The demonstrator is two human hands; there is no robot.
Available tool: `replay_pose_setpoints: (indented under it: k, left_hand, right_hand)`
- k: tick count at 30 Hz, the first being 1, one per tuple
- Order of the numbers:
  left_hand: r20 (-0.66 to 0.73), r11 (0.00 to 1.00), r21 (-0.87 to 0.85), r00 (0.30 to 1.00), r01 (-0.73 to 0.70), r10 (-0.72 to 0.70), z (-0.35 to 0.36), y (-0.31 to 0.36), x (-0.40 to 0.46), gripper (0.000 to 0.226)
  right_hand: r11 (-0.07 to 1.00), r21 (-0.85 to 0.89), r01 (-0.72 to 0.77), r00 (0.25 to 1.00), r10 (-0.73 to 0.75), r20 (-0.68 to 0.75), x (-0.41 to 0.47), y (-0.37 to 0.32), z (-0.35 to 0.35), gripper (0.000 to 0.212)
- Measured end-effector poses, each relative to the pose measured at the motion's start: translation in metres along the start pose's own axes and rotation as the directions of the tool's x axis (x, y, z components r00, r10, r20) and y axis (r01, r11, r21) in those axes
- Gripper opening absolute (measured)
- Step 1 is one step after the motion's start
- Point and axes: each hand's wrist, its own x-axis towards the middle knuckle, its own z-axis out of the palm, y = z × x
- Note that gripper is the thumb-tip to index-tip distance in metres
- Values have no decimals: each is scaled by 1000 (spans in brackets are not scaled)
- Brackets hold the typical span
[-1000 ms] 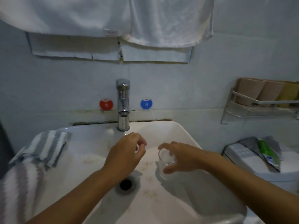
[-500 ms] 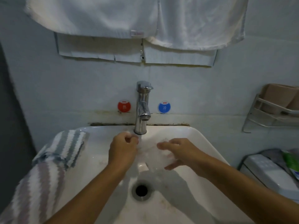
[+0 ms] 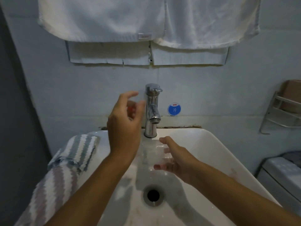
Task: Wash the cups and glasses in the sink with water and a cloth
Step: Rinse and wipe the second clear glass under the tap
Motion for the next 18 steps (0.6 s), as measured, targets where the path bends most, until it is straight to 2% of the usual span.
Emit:
replay_pose_setpoints:
  k: [3,8,12,18]
  left_hand:
    - [92,992,23,988,-124,121,11,13,19,38]
    - [64,963,130,971,-237,230,21,10,38,19]
    - [116,936,154,946,-318,302,18,3,39,19]
    - [98,923,151,935,-353,341,21,5,44,14]
  right_hand:
    - [1000,-10,-13,1000,13,-8,0,0,0,30]
    - [1000,-5,-15,1000,15,-2,1,2,2,34]
    - [1000,-2,-14,1000,14,11,-1,1,2,40]
    - [1000,-3,-14,1000,14,28,-4,0,4,35]
